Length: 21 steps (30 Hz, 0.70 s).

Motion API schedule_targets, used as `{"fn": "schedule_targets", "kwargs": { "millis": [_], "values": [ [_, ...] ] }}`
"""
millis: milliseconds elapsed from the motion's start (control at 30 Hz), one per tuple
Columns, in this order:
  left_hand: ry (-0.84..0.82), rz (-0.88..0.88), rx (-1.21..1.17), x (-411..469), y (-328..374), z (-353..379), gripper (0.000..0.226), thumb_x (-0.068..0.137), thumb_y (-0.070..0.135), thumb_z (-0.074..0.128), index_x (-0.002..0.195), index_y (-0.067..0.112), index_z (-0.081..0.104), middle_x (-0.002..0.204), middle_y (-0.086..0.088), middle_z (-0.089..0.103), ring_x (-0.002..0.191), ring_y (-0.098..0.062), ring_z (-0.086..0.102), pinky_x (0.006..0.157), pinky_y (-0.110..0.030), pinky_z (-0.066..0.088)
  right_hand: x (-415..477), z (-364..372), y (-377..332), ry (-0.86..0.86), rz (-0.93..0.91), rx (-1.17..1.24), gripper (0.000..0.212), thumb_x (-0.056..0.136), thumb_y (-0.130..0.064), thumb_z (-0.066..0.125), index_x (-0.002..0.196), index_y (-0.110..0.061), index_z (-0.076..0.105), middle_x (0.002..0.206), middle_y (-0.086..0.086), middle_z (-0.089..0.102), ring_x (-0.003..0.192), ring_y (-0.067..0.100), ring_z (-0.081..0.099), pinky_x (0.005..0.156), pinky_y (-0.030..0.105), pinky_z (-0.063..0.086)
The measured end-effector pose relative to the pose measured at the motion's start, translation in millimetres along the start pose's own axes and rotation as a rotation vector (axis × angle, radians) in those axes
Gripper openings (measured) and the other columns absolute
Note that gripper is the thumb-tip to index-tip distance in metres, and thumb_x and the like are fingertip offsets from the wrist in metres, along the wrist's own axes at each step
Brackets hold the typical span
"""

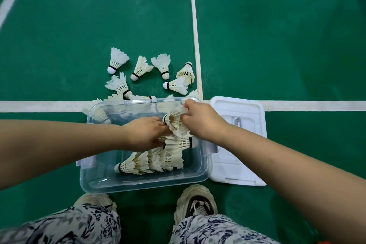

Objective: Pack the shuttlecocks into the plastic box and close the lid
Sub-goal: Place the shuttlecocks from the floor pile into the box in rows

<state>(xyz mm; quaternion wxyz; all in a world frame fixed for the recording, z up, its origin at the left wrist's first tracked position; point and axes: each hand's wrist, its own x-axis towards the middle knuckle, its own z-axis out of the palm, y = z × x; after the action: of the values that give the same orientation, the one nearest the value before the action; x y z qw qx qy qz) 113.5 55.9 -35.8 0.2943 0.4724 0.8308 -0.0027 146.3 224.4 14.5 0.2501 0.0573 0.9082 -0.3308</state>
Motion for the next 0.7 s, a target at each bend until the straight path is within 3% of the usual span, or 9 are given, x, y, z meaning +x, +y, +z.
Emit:
{"fn": "schedule_targets", "kwargs": {
  "millis": [67, 133, 267, 467, 600, 700],
  "values": [
    [0.006, 0.011, 0.019, -2.0, -0.2, 0.3, 0.042, 0.092, 0.034, 0.048, 0.130, 0.015, 0.045, 0.130, -0.003, 0.053, 0.122, -0.019, 0.041, 0.103, -0.030, 0.033, 7.2, 4.5, -6.1, -0.071, 0.137, 0.099, 0.031, 0.089, -0.010, 0.039, 0.120, -0.011, 0.047, 0.106, 0.010, 0.054, 0.094, 0.030, 0.057, 0.077, 0.037, 0.051],
    [0.023, 0.030, 0.017, -3.5, -2.1, 2.8, 0.049, 0.092, 0.035, 0.048, 0.138, 0.021, 0.037, 0.136, -0.001, 0.049, 0.125, -0.020, 0.039, 0.104, -0.032, 0.033, 15.1, 6.0, -10.2, -0.101, 0.260, 0.316, 0.029, 0.091, -0.008, 0.039, 0.118, -0.014, 0.045, 0.106, 0.013, 0.055, 0.090, 0.032, 0.059, 0.071, 0.039, 0.054],
    [0.091, 0.034, 0.026, -4.2, -8.7, 11.1, 0.053, 0.091, 0.036, 0.049, 0.141, 0.025, 0.033, 0.141, -0.003, 0.046, 0.126, -0.024, 0.042, 0.103, -0.037, 0.037, 24.1, 11.2, -17.2, -0.165, 0.294, 0.413, 0.010, 0.094, -0.013, 0.038, 0.101, -0.013, 0.046, 0.085, 0.007, 0.049, 0.067, 0.018, 0.045, 0.054, 0.024, 0.035],
    [0.157, 0.067, 0.042, -9.0, -8.9, 16.0, 0.054, 0.086, 0.026, 0.056, 0.137, 0.022, 0.040, 0.130, -0.010, 0.056, 0.116, -0.030, 0.053, 0.094, -0.040, 0.046, 34.1, 28.2, -17.9, -0.206, 0.324, 0.401, 0.028, 0.096, -0.025, 0.039, 0.114, -0.006, 0.051, 0.096, 0.013, 0.056, 0.070, 0.022, 0.050, 0.056, 0.025, 0.036],
    [0.119, 0.037, 0.052, -9.3, -10.0, 17.6, 0.055, 0.090, 0.028, 0.049, 0.142, 0.023, 0.030, 0.133, -0.005, 0.053, 0.121, -0.026, 0.046, 0.099, -0.037, 0.038, 33.9, 30.7, -13.4, -0.201, 0.272, 0.426, 0.017, 0.096, -0.021, 0.041, 0.087, -0.012, 0.052, 0.082, 0.006, 0.053, 0.063, 0.014, 0.048, 0.056, 0.025, 0.040],
    [0.117, 0.055, 0.052, -13.5, -10.7, 15.7, 0.057, 0.091, 0.028, 0.048, 0.144, 0.023, 0.026, 0.135, -0.001, 0.051, 0.121, -0.023, 0.043, 0.098, -0.034, 0.034, 31.4, 32.4, -11.1, -0.188, 0.255, 0.466, 0.027, 0.095, -0.017, 0.042, 0.069, -0.019, 0.044, 0.072, -0.001, 0.047, 0.061, 0.009, 0.045, 0.056, 0.021, 0.040]
  ]
}}
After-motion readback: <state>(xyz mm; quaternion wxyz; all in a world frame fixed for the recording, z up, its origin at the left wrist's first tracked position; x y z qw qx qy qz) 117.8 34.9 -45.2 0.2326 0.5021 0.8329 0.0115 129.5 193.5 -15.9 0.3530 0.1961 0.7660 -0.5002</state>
